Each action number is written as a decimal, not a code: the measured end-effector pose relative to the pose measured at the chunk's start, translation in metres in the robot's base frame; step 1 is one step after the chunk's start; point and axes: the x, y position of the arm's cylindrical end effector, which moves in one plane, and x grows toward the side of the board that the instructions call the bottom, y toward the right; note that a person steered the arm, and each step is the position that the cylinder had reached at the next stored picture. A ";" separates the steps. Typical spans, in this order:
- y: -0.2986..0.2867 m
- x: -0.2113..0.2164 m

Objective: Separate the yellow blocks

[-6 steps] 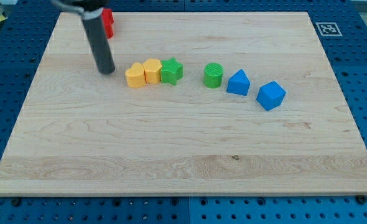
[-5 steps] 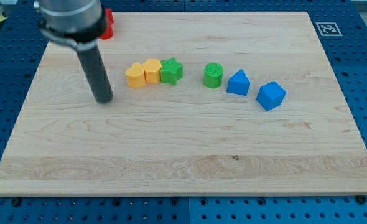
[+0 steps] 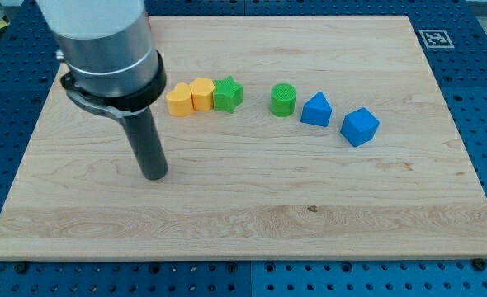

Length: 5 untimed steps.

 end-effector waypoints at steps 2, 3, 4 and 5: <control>0.027 -0.056; 0.027 -0.101; 0.044 -0.132; 0.058 -0.133</control>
